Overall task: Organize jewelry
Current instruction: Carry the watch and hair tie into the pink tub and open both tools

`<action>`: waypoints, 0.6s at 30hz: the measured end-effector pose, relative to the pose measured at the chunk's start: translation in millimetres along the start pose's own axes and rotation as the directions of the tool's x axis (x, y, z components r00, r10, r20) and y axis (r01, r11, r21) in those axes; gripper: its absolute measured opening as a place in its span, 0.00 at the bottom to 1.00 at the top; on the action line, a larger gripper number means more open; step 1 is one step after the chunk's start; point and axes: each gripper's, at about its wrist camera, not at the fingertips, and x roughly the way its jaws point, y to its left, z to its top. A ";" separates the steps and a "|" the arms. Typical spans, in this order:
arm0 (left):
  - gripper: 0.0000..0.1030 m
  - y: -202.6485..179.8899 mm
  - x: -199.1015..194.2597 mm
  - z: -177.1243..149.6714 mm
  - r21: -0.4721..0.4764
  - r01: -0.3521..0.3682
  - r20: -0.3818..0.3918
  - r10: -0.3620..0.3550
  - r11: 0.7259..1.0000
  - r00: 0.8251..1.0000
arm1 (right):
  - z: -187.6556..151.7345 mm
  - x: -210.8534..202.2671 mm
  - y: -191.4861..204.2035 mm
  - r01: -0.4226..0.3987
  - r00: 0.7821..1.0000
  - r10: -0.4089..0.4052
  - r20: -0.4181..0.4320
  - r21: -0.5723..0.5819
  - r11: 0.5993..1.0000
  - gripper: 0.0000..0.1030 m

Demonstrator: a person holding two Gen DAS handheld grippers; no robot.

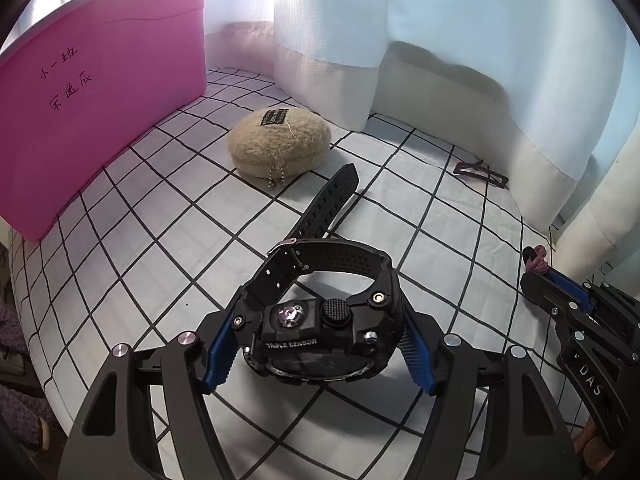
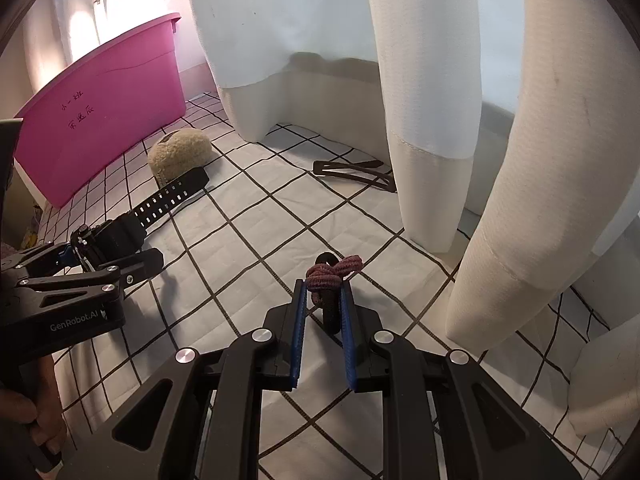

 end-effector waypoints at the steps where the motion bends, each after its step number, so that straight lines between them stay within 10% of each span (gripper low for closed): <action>1: 0.65 -0.7 -3.5 -2.2 0.007 0.004 -0.005 -0.004 1.000 1.000 | -1.7 -3.8 -0.3 -0.008 1.000 0.008 -0.003 0.006 1.000 0.16; 18: 0.65 3.1 -113.1 6.5 0.032 0.019 0.041 -0.020 0.999 0.999 | 30.7 -99.8 24.9 -0.071 0.996 0.073 0.060 -0.040 0.997 0.16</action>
